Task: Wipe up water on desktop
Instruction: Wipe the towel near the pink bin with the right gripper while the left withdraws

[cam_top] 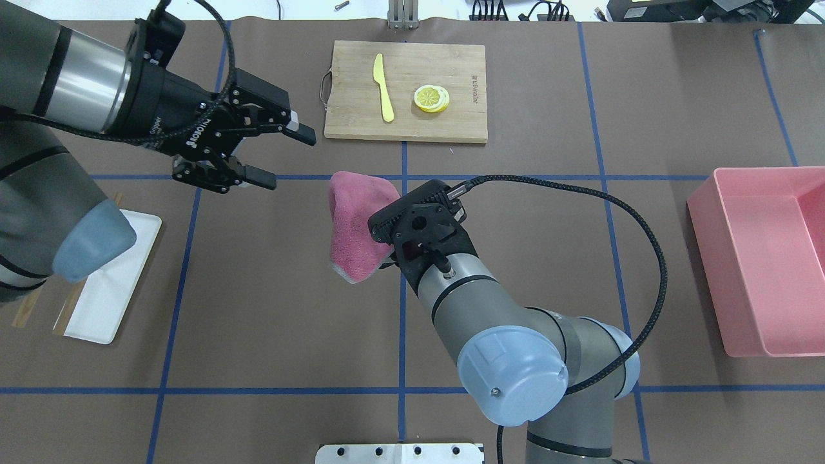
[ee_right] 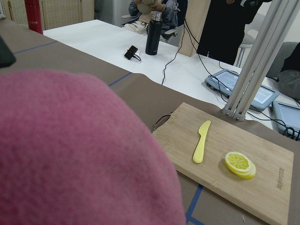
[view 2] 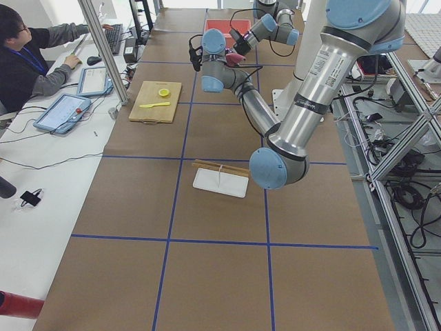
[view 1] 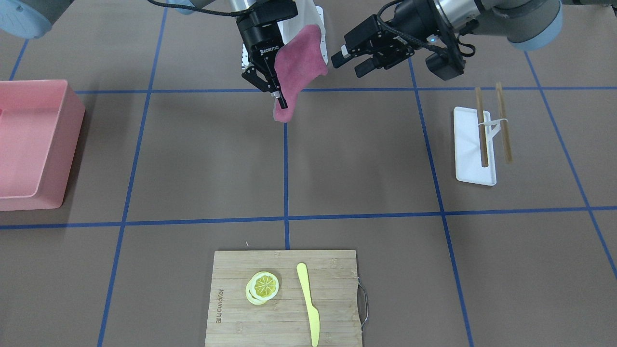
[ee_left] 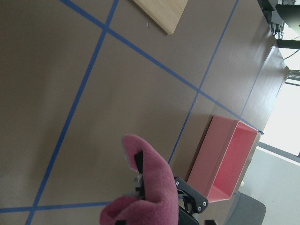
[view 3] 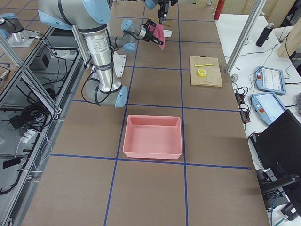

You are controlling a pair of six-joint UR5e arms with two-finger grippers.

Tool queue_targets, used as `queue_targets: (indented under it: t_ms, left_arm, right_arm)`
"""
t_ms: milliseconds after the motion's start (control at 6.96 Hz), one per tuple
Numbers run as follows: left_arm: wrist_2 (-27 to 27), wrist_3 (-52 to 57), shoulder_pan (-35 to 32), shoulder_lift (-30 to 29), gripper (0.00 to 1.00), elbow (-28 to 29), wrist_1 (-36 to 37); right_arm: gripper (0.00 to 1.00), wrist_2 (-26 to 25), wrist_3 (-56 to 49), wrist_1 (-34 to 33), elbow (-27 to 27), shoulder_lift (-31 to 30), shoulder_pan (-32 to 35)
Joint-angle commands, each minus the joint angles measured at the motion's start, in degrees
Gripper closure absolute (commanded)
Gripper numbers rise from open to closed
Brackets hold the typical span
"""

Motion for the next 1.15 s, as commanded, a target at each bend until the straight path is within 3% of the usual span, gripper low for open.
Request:
queue_targets:
  t_ms: [0,144,431,719,862,1006]
  left_arm:
    - [-1.51,15.43,-6.37,5.50,0.02,3.20,1.06]
    - [-2.92,25.16,-10.23,8.57,0.02,4.88,3.25]
    - [-2.94,50.96,-17.27,14.63,0.02,5.07,15.60]
    - [-2.67,77.07,-24.82,19.22,0.02,5.33,31.48]
    - [-0.24,93.13,-28.51,21.50,0.02,6.99,38.44]
    - [3.53,104.95,-32.03,22.13,0.02,9.96,42.25]
  right_arm:
    - [1.00,0.13,0.43,-0.34,0.37,-2.32,2.45]
    - [1.00,0.66,0.61,-0.61,0.37,-5.82,3.68]
    - [1.00,10.19,1.14,-4.88,0.37,-11.97,9.19]
    - [1.00,27.46,13.71,-7.90,1.41,-16.81,14.13]
    - [1.00,33.73,16.67,-8.51,3.60,-20.06,16.24]
    - [1.00,40.76,17.83,-14.35,5.79,-21.83,18.69]
